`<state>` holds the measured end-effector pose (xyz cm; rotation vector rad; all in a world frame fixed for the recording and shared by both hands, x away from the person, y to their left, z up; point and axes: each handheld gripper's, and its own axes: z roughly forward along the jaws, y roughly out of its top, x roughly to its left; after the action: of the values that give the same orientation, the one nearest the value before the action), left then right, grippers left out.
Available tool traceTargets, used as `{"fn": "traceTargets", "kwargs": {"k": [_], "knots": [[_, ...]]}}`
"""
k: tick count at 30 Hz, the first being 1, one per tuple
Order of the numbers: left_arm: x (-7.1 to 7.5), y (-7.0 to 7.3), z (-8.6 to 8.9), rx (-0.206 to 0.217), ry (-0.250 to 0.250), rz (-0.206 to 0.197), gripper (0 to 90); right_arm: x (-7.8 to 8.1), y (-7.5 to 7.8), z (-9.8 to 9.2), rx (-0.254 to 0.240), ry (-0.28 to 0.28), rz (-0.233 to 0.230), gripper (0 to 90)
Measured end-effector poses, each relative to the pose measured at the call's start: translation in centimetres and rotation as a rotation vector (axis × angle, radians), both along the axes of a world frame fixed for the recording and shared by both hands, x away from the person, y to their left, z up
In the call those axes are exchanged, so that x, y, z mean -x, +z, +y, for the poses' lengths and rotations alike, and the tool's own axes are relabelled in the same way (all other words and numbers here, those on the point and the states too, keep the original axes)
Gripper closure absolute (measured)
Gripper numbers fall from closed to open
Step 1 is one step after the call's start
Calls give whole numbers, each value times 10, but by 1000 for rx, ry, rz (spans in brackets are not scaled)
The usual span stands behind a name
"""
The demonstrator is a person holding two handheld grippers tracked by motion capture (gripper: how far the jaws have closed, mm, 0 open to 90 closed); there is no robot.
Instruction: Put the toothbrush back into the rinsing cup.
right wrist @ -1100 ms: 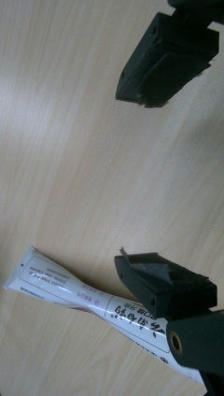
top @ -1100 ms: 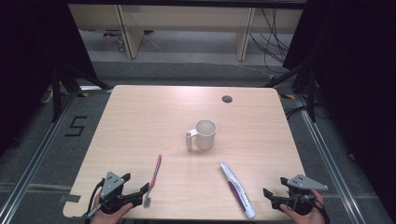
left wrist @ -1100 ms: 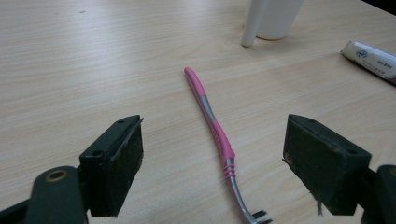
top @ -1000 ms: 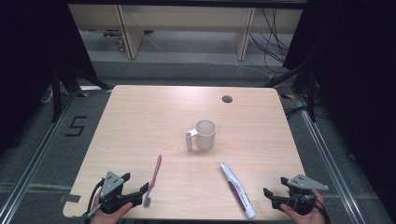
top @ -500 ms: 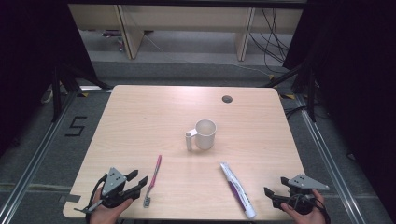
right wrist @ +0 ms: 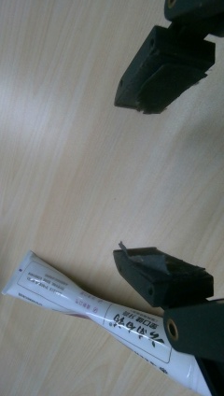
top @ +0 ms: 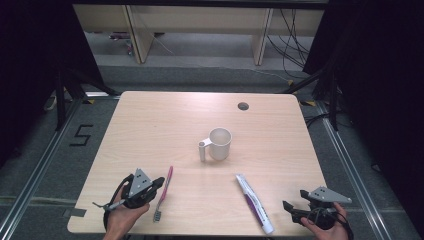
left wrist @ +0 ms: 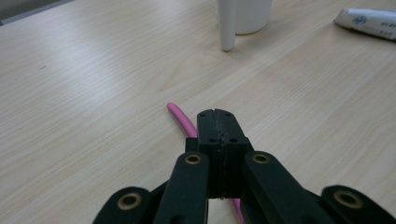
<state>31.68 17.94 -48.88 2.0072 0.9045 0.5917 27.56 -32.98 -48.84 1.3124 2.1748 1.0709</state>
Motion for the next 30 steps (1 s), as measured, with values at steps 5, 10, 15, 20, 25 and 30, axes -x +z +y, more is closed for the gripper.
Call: {"fn": "traceTargets", "kwargs": {"k": [5,10,15,20,25,30], "knots": [[-18,-2,-5,-40,-14,29,897,0,0,-1,9,-3,-3,236],[-29,-1,-12,-46,-29,43,897,0,-1,-1,7,-1,12,237],[-44,-1,-21,-79,-75,57,897,-1,-1,-1,7,0,11,240],[-56,-5,-28,-65,-68,82,897,0,-1,0,-4,7,14,240],[-68,-11,-29,-80,-70,117,897,0,0,0,-5,4,8,242],[-75,-13,-26,-113,-70,132,897,0,-1,-1,-3,2,17,242]]}}
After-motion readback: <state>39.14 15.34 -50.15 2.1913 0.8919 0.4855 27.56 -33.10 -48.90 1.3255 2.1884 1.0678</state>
